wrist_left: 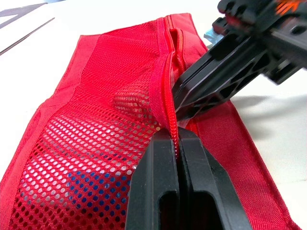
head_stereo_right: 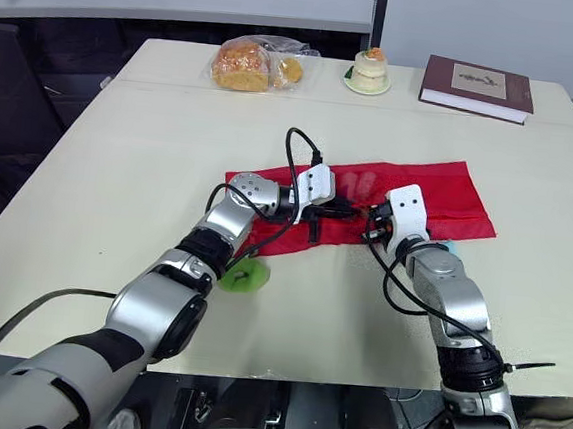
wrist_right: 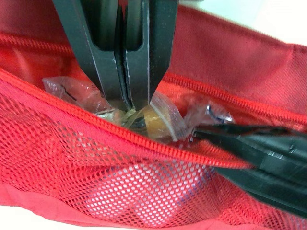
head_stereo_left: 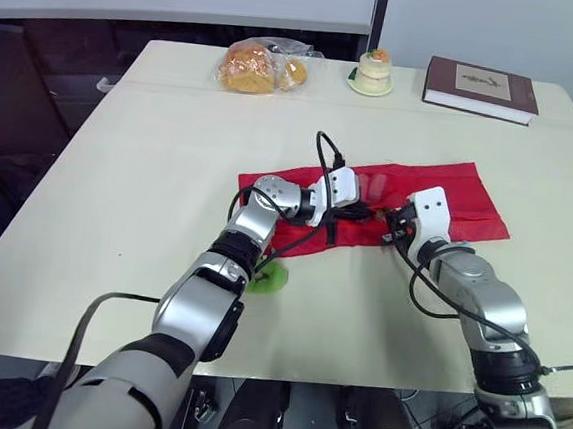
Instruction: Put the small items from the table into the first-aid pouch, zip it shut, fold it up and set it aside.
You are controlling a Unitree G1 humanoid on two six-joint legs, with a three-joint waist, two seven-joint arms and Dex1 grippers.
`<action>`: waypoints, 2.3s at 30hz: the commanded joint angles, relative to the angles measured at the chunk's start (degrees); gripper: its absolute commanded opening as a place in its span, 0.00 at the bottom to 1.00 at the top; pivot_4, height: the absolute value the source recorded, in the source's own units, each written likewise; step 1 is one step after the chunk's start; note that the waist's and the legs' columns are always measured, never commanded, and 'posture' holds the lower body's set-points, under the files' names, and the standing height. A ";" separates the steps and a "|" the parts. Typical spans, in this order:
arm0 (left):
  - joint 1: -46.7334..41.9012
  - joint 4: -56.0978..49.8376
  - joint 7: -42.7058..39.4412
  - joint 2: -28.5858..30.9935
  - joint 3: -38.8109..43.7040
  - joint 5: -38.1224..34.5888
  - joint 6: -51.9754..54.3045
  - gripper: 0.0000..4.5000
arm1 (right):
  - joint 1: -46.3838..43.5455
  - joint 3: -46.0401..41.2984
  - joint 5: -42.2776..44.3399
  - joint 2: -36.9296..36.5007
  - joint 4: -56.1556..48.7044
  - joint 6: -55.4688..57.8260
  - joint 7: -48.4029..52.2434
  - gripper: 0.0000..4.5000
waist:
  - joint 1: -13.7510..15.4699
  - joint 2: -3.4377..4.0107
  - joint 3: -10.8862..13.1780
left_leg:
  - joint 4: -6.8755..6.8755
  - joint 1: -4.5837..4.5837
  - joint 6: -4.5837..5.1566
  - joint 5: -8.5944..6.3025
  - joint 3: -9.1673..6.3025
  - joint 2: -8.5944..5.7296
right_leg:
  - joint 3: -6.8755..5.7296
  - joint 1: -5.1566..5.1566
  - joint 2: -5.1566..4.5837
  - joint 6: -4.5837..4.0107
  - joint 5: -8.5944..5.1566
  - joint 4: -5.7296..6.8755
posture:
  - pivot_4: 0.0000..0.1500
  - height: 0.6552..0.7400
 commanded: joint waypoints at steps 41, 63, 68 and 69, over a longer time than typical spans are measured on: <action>-6.83 12.25 -12.18 9.49 -1.90 2.70 -16.98 0.00 | 20.03 -13.58 12.29 -11.38 -25.91 -13.00 19.36 0.00 | 0.06 0.03 0.04 | -0.01 0.01 0.01 -0.01 -0.02 0.00 | -0.01 0.01 0.03 0.00 -0.01 -0.02 | 1.00 0.87; -7.72 14.02 -12.11 8.13 0.29 1.80 -18.44 0.00 | 10.24 3.89 6.40 -8.21 -14.88 -10.75 16.87 0.46 | 0.11 0.02 0.04 | 0.00 0.00 0.01 0.00 -0.02 0.00 | -0.02 0.01 0.02 0.00 -0.01 0.00 | 1.00 0.87; -7.58 13.76 -12.27 8.08 0.58 1.80 -18.47 0.00 | 8.27 5.48 5.79 -6.05 -12.38 -10.54 16.38 0.07 | 0.09 0.02 0.04 | 0.00 -0.01 0.01 0.00 -0.02 0.00 | -0.03 0.01 0.01 0.00 -0.01 0.00 | 1.00 0.87; -7.54 13.70 -12.35 8.10 0.63 1.77 -18.48 0.00 | 7.94 5.82 5.40 -5.86 -11.92 -10.68 16.26 0.01 | 0.12 0.02 0.04 | 0.00 -0.01 0.01 0.00 -0.03 0.00 | -0.03 0.01 0.02 0.00 -0.01 0.00 | 1.00 0.87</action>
